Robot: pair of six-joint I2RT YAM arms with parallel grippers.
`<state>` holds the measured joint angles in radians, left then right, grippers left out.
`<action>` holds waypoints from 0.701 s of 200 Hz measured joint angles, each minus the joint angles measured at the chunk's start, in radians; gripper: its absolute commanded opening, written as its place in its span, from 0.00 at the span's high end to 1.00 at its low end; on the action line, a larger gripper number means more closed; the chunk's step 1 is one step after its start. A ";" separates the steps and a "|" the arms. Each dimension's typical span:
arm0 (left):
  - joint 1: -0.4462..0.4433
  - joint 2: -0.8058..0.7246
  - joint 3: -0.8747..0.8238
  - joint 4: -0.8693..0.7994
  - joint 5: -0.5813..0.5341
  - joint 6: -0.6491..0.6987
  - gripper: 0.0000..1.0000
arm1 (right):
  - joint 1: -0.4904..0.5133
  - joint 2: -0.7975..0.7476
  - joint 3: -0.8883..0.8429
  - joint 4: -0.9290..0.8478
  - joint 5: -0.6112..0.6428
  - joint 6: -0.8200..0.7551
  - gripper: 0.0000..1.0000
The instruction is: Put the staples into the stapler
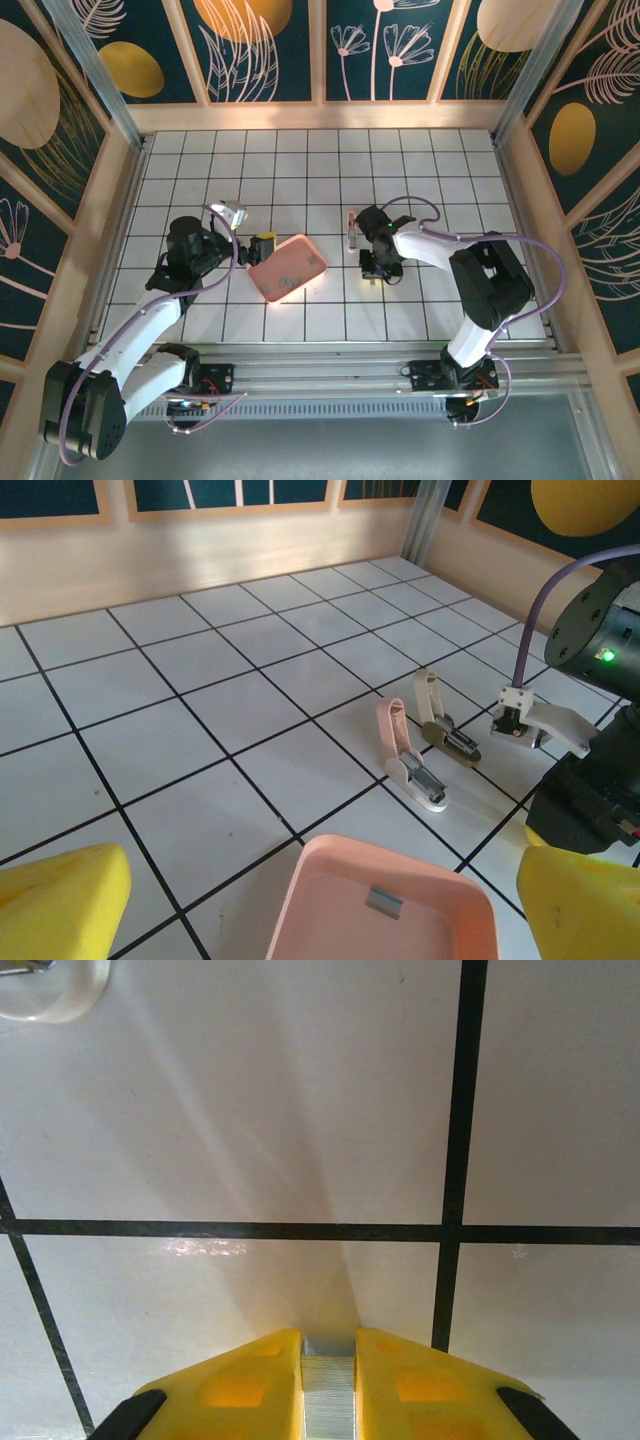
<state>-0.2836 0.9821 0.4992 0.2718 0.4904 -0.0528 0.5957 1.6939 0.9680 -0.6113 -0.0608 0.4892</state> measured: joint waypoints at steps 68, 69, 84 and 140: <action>0.000 0.000 0.000 0.002 0.000 0.000 0.02 | -0.038 -0.095 -0.002 0.101 0.062 -0.021 0.81; 0.000 0.000 0.000 0.002 0.000 0.000 0.02 | -0.039 -0.097 -0.002 0.102 0.062 -0.021 0.81; 0.000 0.002 0.000 0.005 0.000 0.000 0.02 | -0.066 -0.134 -0.006 0.155 0.074 -0.043 0.81; 0.000 0.054 0.000 0.024 0.001 -0.004 0.03 | -0.158 -0.156 -0.051 0.311 0.116 -0.140 0.81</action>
<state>-0.2836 1.0359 0.4992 0.2962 0.4915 -0.0570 0.4377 1.5379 0.9169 -0.3000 0.0555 0.3496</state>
